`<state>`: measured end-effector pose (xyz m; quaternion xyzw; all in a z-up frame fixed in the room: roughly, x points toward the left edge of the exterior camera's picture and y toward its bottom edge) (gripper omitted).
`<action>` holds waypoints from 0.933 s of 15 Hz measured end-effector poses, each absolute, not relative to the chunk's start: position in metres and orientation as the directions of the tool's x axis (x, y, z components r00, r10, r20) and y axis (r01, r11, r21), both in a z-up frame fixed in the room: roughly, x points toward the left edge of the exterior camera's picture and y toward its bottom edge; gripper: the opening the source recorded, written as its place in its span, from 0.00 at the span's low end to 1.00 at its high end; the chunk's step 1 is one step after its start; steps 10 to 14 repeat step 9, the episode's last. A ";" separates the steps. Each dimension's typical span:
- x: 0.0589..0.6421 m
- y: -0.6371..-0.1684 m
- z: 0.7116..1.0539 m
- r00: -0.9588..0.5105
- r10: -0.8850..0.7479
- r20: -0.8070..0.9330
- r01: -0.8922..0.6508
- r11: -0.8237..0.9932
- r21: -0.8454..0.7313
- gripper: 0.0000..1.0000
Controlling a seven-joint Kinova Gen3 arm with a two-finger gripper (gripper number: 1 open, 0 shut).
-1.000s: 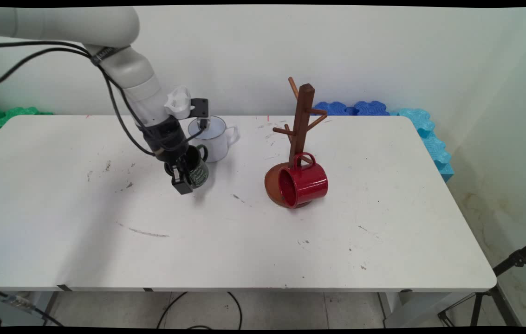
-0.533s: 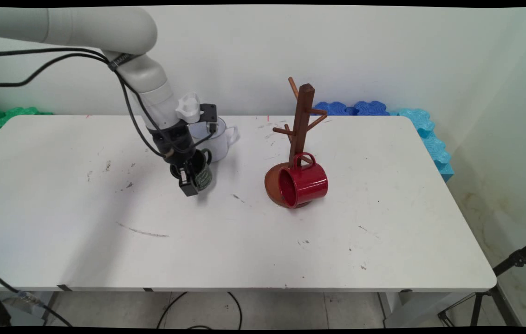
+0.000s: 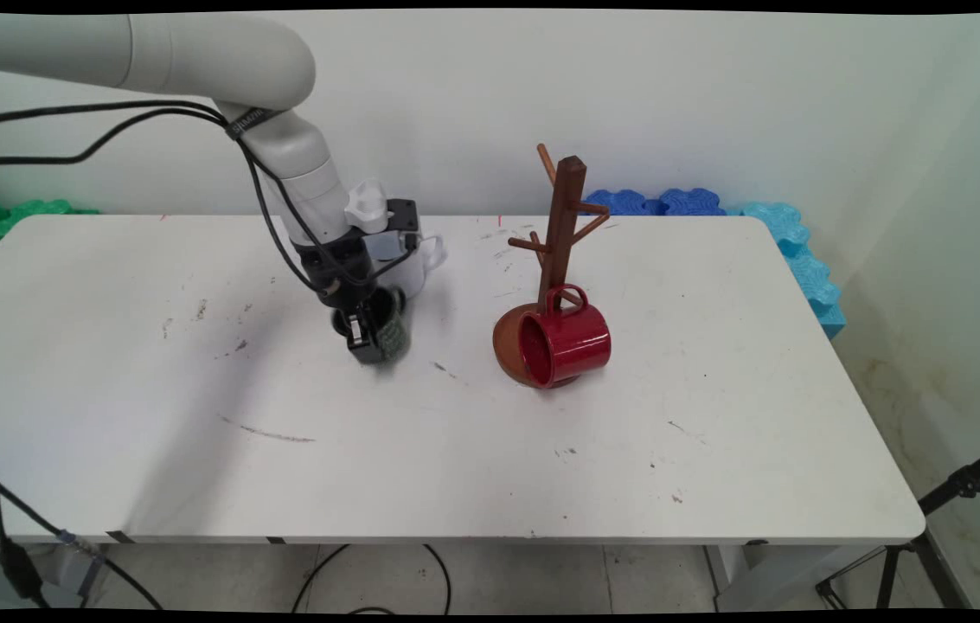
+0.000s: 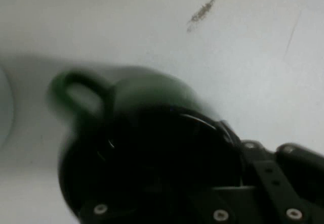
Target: Place the picked object on the table
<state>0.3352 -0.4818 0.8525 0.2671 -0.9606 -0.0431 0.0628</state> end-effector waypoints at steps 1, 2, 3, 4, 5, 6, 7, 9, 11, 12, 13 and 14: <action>0.335 -0.484 0.850 -0.849 -0.520 0.098 -0.509 0.853 0.118 1.00; 0.335 -0.485 0.849 -0.848 -0.520 0.099 -0.509 0.853 0.118 1.00; 0.335 -0.487 0.847 -0.847 -0.522 0.101 -0.510 0.852 0.119 1.00; 0.334 -0.488 0.846 -0.846 -0.523 0.105 -0.511 0.851 0.119 1.00; 0.334 -0.490 0.844 -0.846 -0.522 0.109 -0.510 0.852 0.119 1.00; 0.334 -0.490 0.844 -0.845 -0.522 0.113 -0.510 0.852 0.119 1.00; 0.334 -0.491 0.844 -0.844 -0.522 0.119 -0.510 0.852 0.118 1.00; 0.334 -0.492 0.845 -0.839 -0.526 0.139 -0.513 0.850 0.118 1.00; 0.334 -0.492 0.845 -0.839 -0.526 0.139 -0.513 0.850 0.118 1.00; 0.334 -0.492 0.845 -0.839 -0.526 0.139 -0.513 0.850 0.118 1.00; 0.334 -0.492 0.845 -0.839 -0.526 0.139 -0.513 0.850 0.118 1.00; 0.334 -0.492 0.845 -0.839 -0.526 0.139 -0.513 0.850 0.118 1.00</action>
